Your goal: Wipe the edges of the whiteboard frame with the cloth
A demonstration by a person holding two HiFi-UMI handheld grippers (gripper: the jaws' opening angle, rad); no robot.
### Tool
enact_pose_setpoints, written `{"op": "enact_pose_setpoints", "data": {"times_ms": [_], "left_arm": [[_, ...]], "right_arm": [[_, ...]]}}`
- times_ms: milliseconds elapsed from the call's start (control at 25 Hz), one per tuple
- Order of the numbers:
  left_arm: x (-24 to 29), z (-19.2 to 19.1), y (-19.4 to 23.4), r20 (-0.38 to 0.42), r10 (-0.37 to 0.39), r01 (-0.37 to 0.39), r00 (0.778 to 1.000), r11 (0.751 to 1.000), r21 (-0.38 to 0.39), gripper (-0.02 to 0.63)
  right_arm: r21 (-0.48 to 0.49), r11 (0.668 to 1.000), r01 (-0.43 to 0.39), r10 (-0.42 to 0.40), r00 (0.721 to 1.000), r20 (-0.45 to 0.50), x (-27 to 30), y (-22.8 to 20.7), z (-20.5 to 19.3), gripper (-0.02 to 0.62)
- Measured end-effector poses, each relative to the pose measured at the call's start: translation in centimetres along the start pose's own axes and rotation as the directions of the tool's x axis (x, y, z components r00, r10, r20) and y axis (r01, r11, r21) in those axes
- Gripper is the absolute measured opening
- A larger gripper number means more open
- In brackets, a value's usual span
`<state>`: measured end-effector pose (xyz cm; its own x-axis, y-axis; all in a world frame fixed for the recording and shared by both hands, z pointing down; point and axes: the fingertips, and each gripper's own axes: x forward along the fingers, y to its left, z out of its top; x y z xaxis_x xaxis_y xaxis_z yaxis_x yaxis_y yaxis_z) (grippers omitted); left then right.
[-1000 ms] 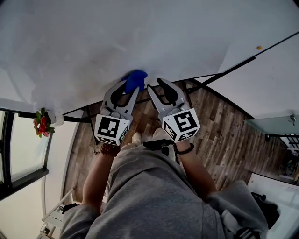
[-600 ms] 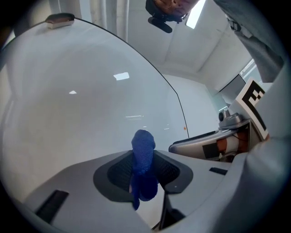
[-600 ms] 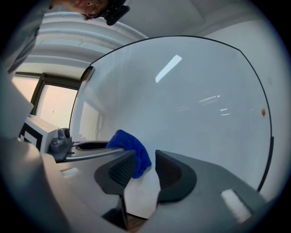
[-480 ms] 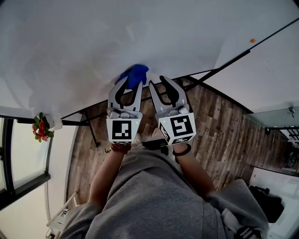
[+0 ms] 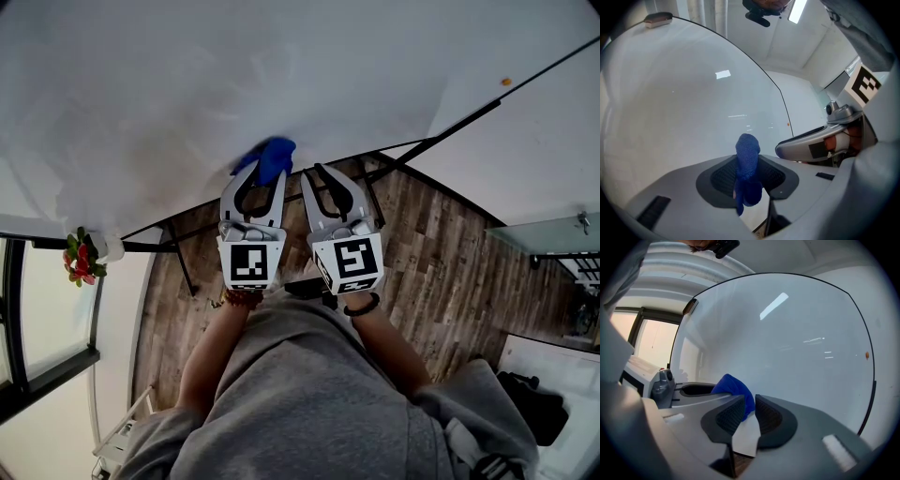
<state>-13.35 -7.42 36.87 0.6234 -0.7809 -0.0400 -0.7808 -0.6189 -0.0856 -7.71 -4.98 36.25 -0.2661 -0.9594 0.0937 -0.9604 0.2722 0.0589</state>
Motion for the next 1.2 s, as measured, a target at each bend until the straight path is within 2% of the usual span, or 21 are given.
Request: {"op": "enact_pose_setpoints", "data": {"times_ms": [200, 400, 1200], "left_arm": [[-0.1, -0.1, 0.2, 0.003, 0.009, -0.009, 1.000, 1.000, 0.001, 0.123], [-0.3, -0.3, 0.0, 0.001, 0.010, -0.010, 1.000, 1.000, 0.010, 0.123], [-0.7, -0.8, 0.1, -0.013, 0.012, -0.012, 1.000, 1.000, 0.005, 0.123]], "right_arm": [[-0.012, 1.000, -0.012, 0.012, 1.000, -0.002, -0.2, 0.4, -0.6, 0.034], [-0.023, 0.999, -0.025, 0.025, 1.000, -0.013, -0.2, 0.8, -1.0, 0.018], [-0.023, 0.999, -0.046, 0.045, 0.998, -0.047, -0.4, 1.0, -2.2, 0.018]]}}
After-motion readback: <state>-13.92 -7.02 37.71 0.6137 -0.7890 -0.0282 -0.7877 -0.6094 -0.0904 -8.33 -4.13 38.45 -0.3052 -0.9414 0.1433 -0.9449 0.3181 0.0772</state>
